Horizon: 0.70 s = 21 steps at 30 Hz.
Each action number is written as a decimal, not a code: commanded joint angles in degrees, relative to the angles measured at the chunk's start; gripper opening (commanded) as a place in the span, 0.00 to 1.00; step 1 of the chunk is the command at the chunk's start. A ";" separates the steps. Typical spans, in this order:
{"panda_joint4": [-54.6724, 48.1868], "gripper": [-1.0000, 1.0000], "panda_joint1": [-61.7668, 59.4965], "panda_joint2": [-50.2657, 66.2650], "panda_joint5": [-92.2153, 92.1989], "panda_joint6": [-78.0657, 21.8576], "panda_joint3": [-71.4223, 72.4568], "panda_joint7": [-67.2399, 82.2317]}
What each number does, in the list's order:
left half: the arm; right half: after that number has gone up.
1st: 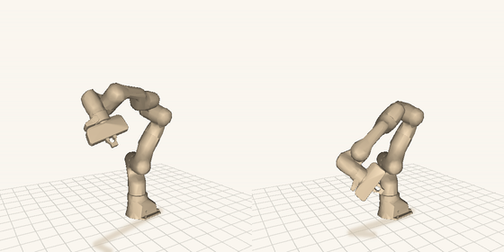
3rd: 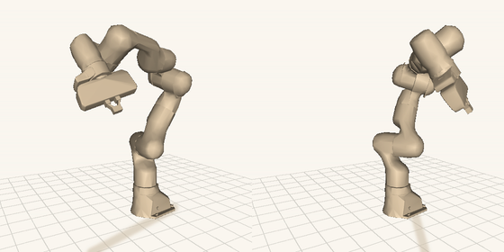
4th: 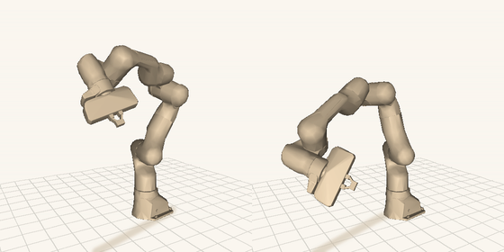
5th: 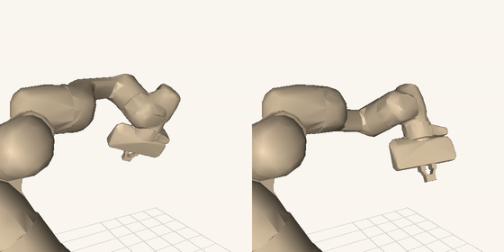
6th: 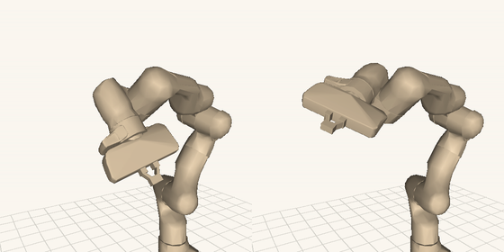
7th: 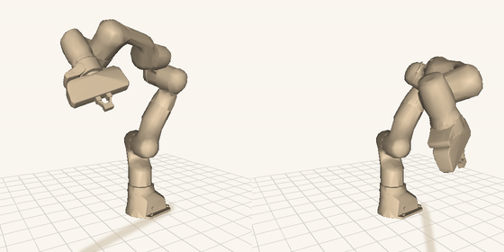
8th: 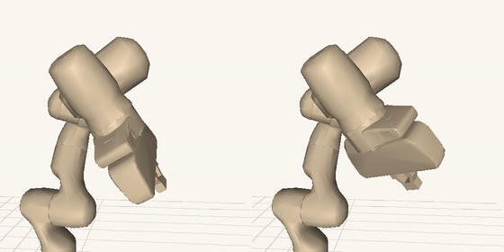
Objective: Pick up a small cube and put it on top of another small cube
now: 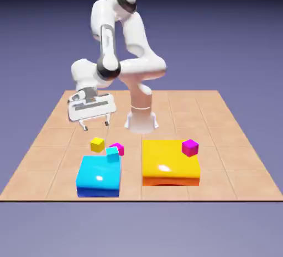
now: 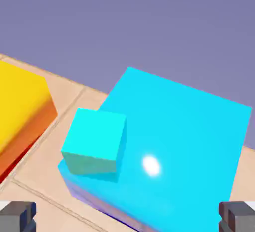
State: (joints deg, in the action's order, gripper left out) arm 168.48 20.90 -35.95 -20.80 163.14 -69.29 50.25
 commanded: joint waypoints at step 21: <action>3.87 0.50 10.45 -1.70 -10.75 -5.62 -35.81 47.92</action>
State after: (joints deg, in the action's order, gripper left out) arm 172.35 31.35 -37.65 -31.55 157.52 -105.10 98.17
